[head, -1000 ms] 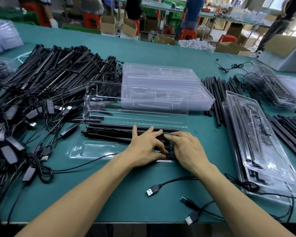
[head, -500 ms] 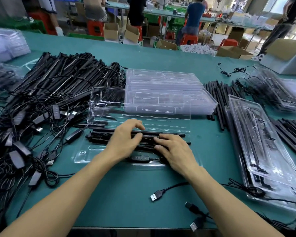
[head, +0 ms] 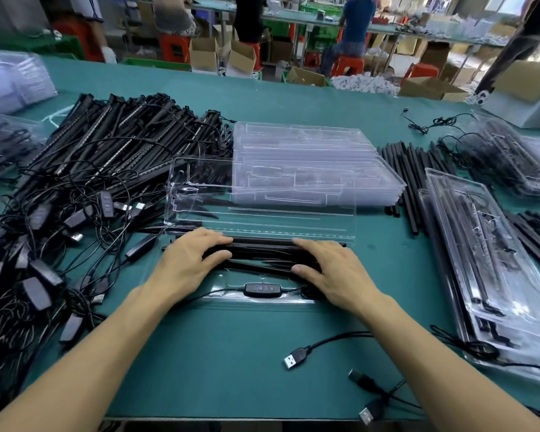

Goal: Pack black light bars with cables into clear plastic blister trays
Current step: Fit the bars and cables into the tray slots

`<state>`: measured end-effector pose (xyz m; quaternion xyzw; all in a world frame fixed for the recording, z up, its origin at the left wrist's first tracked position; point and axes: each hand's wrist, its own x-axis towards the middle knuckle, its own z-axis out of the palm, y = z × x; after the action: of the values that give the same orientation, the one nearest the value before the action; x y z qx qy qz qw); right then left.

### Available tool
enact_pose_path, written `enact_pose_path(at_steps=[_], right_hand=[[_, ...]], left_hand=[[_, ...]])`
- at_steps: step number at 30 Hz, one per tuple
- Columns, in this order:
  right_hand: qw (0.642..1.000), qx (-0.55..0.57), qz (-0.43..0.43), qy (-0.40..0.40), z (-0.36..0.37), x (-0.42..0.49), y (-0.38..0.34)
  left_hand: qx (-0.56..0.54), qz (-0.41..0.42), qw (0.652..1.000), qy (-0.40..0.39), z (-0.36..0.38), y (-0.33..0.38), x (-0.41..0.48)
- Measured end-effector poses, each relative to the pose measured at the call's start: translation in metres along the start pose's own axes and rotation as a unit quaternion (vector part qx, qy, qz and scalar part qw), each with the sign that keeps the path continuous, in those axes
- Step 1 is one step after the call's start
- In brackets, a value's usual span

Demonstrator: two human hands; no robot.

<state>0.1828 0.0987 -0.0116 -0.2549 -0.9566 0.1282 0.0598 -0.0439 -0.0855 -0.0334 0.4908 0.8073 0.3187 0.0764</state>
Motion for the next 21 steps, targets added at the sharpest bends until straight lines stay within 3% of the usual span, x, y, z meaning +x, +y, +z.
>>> enact_pose_path(at_steps=[5, 9, 15, 18, 21], right_hand=[[0.996, 0.081, -0.003, -0.024, -0.002, -0.004, 0.016], [0.991, 0.128, -0.007, 0.02, -0.004, -0.015, 0.025], [0.996, 0.058, -0.037, 0.061, -0.003, -0.032, 0.034], [0.996, -0.027, -0.078, 0.019, -0.002, -0.035, 0.031], [0.997, -0.01, -0.068, 0.033, -0.006, -0.046, 0.033]], left_hand=[[0.028, 0.006, 1.0, -0.012, 0.0, 0.002, -0.002], [0.035, 0.007, 0.999, -0.005, 0.002, 0.003, -0.003], [0.025, -0.001, 1.0, -0.004, 0.003, 0.001, -0.002], [0.02, -0.006, 1.0, -0.012, 0.003, -0.001, -0.002], [0.013, -0.006, 1.0, -0.012, 0.002, -0.002, -0.002]])
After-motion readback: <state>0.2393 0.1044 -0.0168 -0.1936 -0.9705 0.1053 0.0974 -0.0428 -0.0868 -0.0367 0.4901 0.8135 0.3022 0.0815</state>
